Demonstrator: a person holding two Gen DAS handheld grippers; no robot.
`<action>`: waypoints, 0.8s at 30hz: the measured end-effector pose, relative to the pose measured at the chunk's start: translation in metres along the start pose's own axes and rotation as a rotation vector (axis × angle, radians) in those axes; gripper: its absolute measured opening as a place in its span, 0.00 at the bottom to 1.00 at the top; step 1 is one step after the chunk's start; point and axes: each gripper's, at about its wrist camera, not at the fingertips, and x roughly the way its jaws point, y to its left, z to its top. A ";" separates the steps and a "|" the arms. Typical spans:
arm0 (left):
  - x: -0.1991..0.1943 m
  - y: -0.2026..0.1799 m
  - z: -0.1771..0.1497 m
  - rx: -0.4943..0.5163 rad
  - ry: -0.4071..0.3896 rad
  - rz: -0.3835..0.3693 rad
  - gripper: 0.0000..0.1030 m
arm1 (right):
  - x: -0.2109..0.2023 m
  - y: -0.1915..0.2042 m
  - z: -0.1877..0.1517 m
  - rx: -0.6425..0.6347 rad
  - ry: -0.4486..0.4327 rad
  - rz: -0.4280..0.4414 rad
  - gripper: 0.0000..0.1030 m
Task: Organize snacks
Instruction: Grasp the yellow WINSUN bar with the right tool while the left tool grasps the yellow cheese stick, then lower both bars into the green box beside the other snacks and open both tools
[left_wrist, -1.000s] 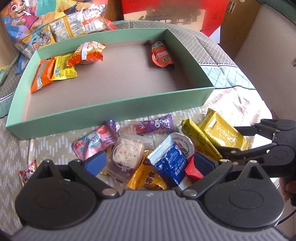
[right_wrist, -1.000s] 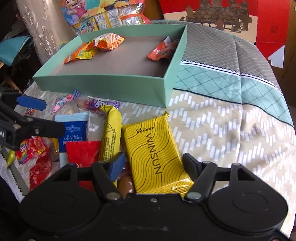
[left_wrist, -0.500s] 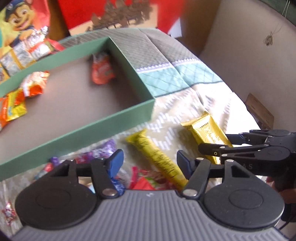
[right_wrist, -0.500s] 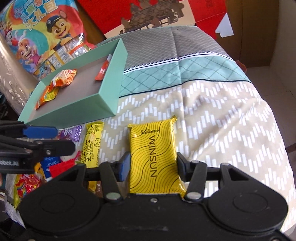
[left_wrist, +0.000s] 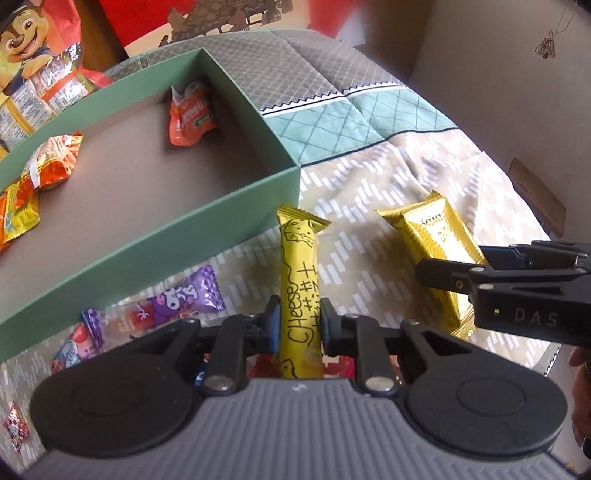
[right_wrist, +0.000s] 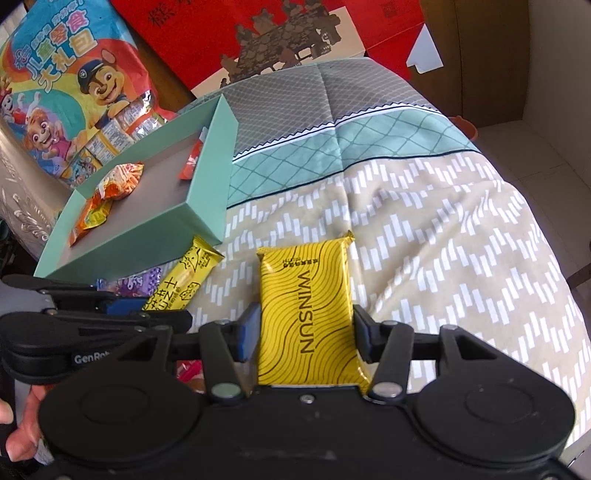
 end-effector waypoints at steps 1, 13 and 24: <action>-0.004 0.001 0.000 0.000 -0.010 -0.006 0.20 | -0.002 0.001 0.001 0.003 -0.002 0.002 0.49; -0.065 0.061 0.033 -0.107 -0.201 -0.020 0.20 | -0.020 0.048 0.066 -0.039 -0.070 0.041 0.49; -0.033 0.172 0.072 -0.231 -0.205 0.090 0.20 | 0.061 0.137 0.143 -0.055 -0.029 0.124 0.49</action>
